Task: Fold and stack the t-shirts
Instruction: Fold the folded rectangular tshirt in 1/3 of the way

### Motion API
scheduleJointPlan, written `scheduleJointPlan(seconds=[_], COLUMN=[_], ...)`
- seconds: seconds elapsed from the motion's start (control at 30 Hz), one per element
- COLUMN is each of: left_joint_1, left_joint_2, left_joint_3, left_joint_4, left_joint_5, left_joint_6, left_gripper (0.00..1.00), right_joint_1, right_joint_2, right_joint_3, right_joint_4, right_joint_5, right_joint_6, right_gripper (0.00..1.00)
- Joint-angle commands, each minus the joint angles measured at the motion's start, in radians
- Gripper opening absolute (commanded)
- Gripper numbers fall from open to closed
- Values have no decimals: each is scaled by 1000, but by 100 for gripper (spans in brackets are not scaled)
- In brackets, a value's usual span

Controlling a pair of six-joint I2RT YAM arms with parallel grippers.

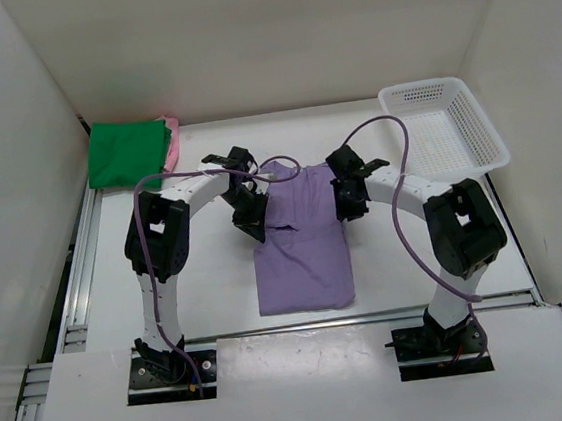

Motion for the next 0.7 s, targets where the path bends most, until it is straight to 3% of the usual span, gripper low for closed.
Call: scheduleJointPlan(seconds=[0.0, 0.1, 0.2, 0.67], left_joint_1=[-5, -14, -14, -14], left_joint_2=[-43, -43, -43, -43], left_joint_3=[10, 10, 10, 1], left_joint_4=[4, 4, 4, 4], left_joint_5=[7, 7, 7, -2], left_joint_6=[7, 7, 7, 7], left_gripper=[10, 10, 10, 10], right_joint_1=[6, 6, 6, 6], right_joint_2=[-100, -109, -109, -89], right_joint_3=[-21, -59, -110, -133], right_joint_4=[23, 58, 103, 83], right_joint_5=[6, -152, -207, -160], right_joint_6=[31, 43, 65, 101], right_gripper=[33, 37, 36, 35])
